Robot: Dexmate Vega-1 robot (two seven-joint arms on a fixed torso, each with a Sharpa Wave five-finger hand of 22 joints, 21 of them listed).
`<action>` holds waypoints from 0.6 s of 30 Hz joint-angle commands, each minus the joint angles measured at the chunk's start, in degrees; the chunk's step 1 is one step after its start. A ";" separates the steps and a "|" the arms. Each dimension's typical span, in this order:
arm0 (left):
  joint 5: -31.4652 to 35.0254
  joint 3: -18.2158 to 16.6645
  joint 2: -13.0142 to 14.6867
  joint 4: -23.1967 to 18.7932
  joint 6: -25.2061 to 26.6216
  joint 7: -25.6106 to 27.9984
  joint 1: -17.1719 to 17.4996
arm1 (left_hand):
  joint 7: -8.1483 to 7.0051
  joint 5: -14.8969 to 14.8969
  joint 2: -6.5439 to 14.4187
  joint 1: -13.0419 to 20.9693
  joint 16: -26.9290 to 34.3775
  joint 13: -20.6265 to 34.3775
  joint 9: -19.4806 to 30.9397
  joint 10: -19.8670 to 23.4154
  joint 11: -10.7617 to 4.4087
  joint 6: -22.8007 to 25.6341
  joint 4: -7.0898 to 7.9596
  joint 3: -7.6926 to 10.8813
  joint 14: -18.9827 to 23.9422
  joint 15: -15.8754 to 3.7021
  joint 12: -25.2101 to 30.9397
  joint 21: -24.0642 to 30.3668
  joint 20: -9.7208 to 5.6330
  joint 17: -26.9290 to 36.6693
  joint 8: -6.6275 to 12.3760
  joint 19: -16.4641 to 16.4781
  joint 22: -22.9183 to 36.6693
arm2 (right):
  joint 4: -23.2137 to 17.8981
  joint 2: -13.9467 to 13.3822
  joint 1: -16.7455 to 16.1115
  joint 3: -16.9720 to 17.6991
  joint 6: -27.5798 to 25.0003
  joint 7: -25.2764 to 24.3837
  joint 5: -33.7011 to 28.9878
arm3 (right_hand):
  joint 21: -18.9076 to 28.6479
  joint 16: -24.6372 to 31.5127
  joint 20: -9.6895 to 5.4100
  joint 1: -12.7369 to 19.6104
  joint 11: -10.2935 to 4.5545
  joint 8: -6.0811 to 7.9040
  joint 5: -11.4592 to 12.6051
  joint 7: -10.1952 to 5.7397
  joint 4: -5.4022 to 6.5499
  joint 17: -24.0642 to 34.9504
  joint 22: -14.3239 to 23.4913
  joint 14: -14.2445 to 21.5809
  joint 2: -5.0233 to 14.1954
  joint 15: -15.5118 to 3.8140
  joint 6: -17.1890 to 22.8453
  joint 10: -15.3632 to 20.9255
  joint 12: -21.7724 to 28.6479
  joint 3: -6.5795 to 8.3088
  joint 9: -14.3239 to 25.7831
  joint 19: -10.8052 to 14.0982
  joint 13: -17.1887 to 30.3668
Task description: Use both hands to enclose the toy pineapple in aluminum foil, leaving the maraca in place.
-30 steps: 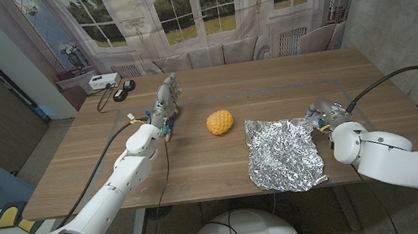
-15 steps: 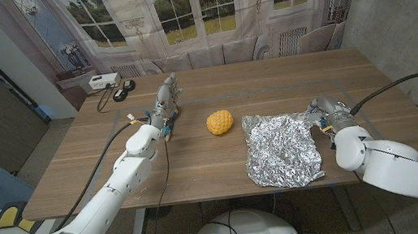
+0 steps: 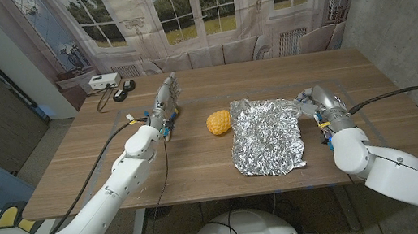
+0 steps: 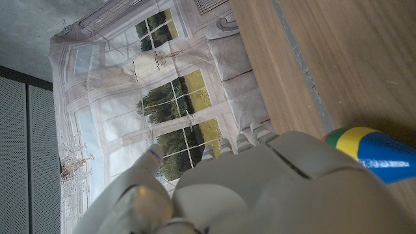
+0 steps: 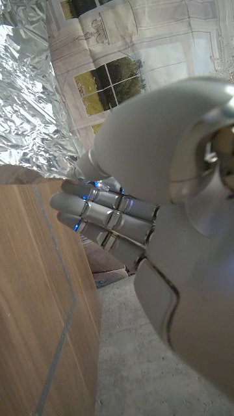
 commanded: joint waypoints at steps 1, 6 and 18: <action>0.96 -0.35 1.00 -1.21 -0.03 0.95 0.83 | -0.17 -0.36 -0.36 1.13 0.50 0.26 0.32 -0.92 0.02 -1.17 -0.97 0.14 -1.28 0.18 0.29 0.00 -0.18 0.21 0.15 0.05 0.06 | 4.68 5.47 3.81 -1.67 7.88 1.93 -3.68 | 0.73 -0.46 0.25 4.02 -1.97 0.70 -0.38 -1.92 0.25 0.59 0.28 1.69 3.40 -6.03 3.39 4.82 1.97 0.38 0.86 0.55 3.93; 1.83 -0.60 1.26 -1.53 -0.91 1.75 1.23 | -0.17 -0.61 -0.95 2.24 0.75 0.27 0.34 0.12 -0.04 -0.22 -2.23 0.18 0.01 0.08 0.60 0.02 -0.16 0.21 0.52 0.38 0.00 | 6.66 7.50 6.21 -3.08 9.33 3.06 -5.15 | 1.18 -0.68 0.33 4.13 -1.92 0.74 -0.51 -1.80 0.26 1.03 0.31 1.98 3.26 -6.01 3.47 5.03 2.02 0.44 0.84 0.66 4.10; 9.20 -1.51 3.54 -6.41 -1.90 9.42 4.29 | 0.01 -1.92 -1.38 8.05 1.88 0.54 0.52 7.44 -2.04 7.32 -8.13 1.31 8.99 -1.17 2.46 1.19 -0.23 0.35 1.99 4.95 0.08 | 11.92 12.41 12.58 -6.62 10.08 5.82 -7.57 | 2.33 -1.03 0.40 4.44 -1.82 0.74 -0.81 -1.37 0.24 2.26 0.39 2.94 2.95 -6.04 3.67 5.70 1.86 0.65 0.70 0.95 4.04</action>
